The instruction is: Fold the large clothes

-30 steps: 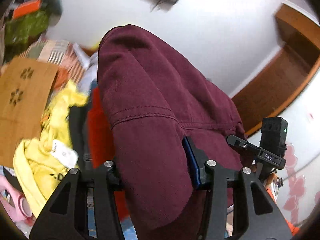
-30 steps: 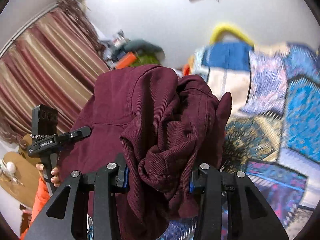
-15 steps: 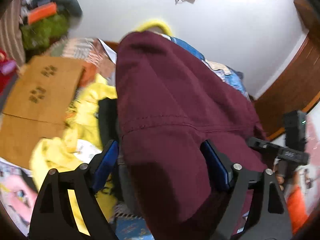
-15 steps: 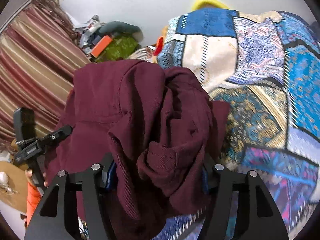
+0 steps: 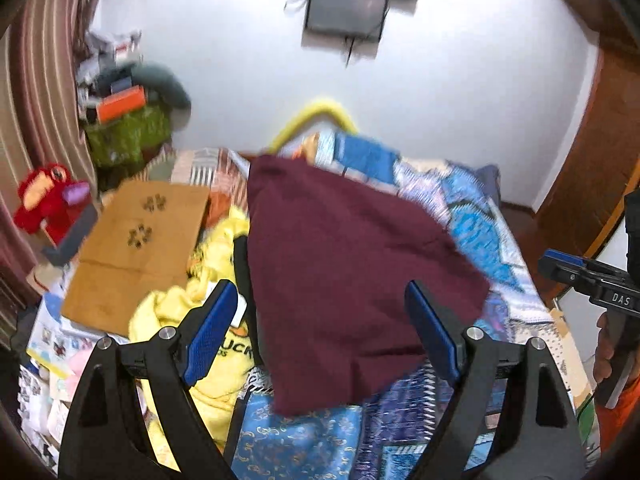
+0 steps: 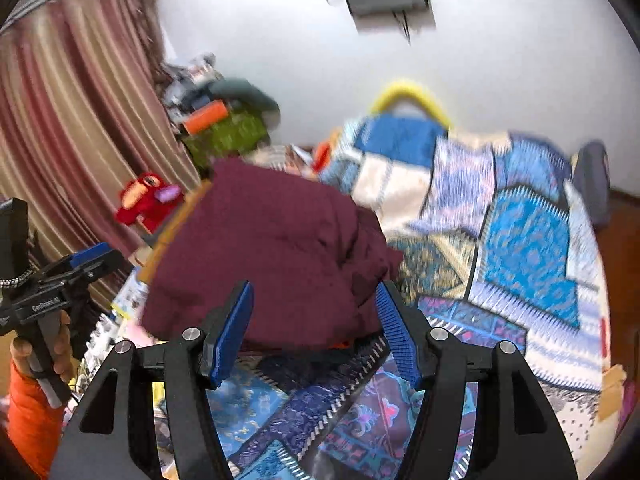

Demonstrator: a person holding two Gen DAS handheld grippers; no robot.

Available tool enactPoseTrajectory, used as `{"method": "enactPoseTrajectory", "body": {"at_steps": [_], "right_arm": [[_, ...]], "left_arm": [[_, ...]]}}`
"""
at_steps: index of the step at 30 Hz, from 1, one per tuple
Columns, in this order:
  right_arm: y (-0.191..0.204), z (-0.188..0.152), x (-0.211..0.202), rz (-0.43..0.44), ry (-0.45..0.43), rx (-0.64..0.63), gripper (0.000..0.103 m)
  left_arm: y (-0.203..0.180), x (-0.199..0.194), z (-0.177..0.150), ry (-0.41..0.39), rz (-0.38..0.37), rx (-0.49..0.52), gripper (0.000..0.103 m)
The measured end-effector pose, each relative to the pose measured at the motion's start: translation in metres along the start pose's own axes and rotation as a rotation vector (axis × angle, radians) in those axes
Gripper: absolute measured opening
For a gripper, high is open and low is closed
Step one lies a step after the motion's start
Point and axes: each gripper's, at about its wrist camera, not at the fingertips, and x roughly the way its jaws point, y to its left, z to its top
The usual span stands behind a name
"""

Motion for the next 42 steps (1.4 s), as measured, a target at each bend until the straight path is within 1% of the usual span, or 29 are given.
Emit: {"method": "enactPoseTrajectory", "body": {"at_steps": [3, 6, 8, 10, 11, 12, 14, 17, 19, 21, 23, 25, 26, 27, 28, 31, 34, 36, 41, 42], "right_arm": [[0.019, -0.001, -0.052, 0.045, -0.107, -0.011, 0.062], [0.038, -0.008, -0.100, 0.064, -0.232, -0.027, 0.065], [0.053, -0.015, -0.128, 0.065, -0.307, -0.061, 0.065], [0.069, -0.027, -0.157, 0.063, -0.383, -0.100, 0.068], [0.075, -0.033, -0.168, 0.069, -0.415, -0.112, 0.070], [0.079, -0.037, -0.173, 0.068, -0.436, -0.120, 0.071], [0.093, -0.052, -0.191, 0.044, -0.495, -0.153, 0.071], [0.109, -0.071, -0.204, -0.001, -0.555, -0.195, 0.071], [0.116, -0.085, -0.208, -0.041, -0.582, -0.211, 0.075], [0.116, -0.094, -0.207, -0.086, -0.603, -0.203, 0.088], [0.117, -0.104, -0.207, -0.129, -0.621, -0.193, 0.090], [0.117, -0.110, -0.210, -0.139, -0.619, -0.184, 0.092], [0.118, -0.110, -0.209, -0.140, -0.611, -0.176, 0.096], [0.117, -0.112, -0.210, -0.143, -0.605, -0.172, 0.101], [0.118, -0.112, -0.212, -0.152, -0.604, -0.169, 0.103], [0.118, -0.108, -0.211, -0.180, -0.596, -0.157, 0.103], [0.116, -0.107, -0.214, -0.181, -0.581, -0.128, 0.103], [0.114, -0.109, -0.215, -0.179, -0.583, -0.123, 0.103], [0.116, -0.113, -0.217, -0.206, -0.582, -0.139, 0.103], [0.115, -0.119, -0.216, -0.206, -0.582, -0.142, 0.103]], "left_arm": [[-0.018, -0.053, 0.003, -0.103, -0.039, 0.006, 0.086], [-0.038, -0.106, 0.002, -0.218, -0.051, 0.032, 0.086], [-0.055, -0.142, -0.006, -0.305, -0.034, 0.066, 0.086], [-0.069, -0.169, -0.015, -0.373, -0.016, 0.096, 0.086], [-0.077, -0.185, -0.024, -0.432, 0.008, 0.105, 0.086], [-0.084, -0.195, -0.030, -0.468, 0.026, 0.104, 0.086], [-0.098, -0.213, -0.045, -0.524, 0.048, 0.114, 0.086], [-0.111, -0.231, -0.068, -0.586, 0.067, 0.122, 0.086], [-0.117, -0.242, -0.084, -0.604, 0.056, 0.121, 0.086], [-0.121, -0.246, -0.096, -0.611, 0.043, 0.111, 0.086], [-0.124, -0.245, -0.106, -0.602, 0.047, 0.115, 0.086], [-0.127, -0.247, -0.113, -0.606, 0.070, 0.120, 0.091], [-0.129, -0.248, -0.118, -0.611, 0.082, 0.123, 0.095], [-0.131, -0.252, -0.121, -0.614, 0.085, 0.124, 0.096], [-0.132, -0.252, -0.124, -0.611, 0.085, 0.126, 0.096], [-0.135, -0.252, -0.129, -0.596, 0.080, 0.129, 0.097], [-0.138, -0.255, -0.133, -0.597, 0.087, 0.118, 0.100], [-0.138, -0.256, -0.133, -0.601, 0.089, 0.111, 0.100], [-0.137, -0.255, -0.134, -0.608, 0.106, 0.117, 0.101], [-0.137, -0.255, -0.135, -0.607, 0.107, 0.115, 0.101]]}}
